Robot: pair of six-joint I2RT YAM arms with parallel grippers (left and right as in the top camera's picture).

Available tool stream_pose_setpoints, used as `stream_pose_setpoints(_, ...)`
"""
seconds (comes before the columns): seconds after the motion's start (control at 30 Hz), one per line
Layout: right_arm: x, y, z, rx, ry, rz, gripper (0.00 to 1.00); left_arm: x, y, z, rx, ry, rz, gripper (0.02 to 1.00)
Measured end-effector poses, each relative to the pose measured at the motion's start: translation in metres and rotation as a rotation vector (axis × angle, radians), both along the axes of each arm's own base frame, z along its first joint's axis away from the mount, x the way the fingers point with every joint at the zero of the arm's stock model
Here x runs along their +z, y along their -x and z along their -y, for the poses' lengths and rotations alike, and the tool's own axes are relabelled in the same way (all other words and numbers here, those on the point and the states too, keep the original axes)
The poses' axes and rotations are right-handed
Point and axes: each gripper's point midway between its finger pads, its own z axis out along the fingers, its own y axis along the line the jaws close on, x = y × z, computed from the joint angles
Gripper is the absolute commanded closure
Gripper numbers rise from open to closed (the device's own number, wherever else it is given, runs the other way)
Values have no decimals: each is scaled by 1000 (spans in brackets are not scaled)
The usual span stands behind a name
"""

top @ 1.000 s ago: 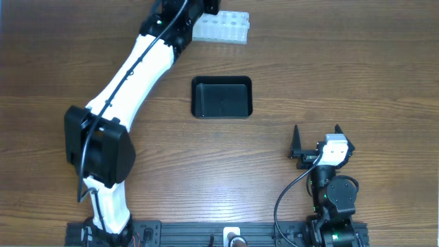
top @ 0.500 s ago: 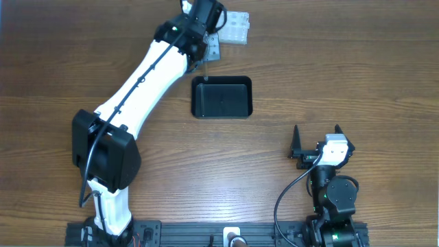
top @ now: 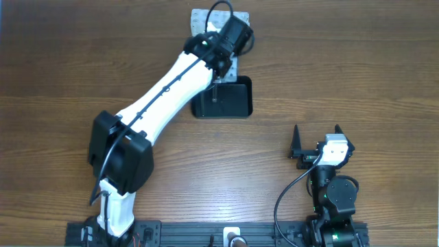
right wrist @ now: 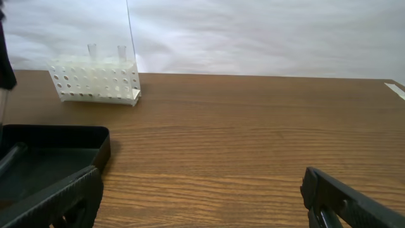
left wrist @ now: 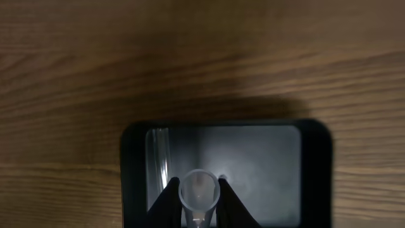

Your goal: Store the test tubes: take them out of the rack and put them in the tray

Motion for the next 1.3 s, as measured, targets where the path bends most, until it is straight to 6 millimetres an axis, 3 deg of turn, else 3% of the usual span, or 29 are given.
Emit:
stream_pose_setpoints(0.2, 0, 0, 0, 0, 0, 0, 7, -29, 1, -2, -2, -65, -44, 978)
stream_pose_setpoints(0.47, 0, 0, 0, 0, 0, 0, 9, -49, 0, -6, 2, -105, -69, 978)
stream_pose_setpoints(1.0, 0, 0, 0, 0, 0, 0, 9, -54, -3, -5, 4, -104, -67, 976)
stream_pose_setpoints(1.3, 0, 0, 0, 0, 0, 0, 7, -81, -4, -11, 16, -131, -113, 969)
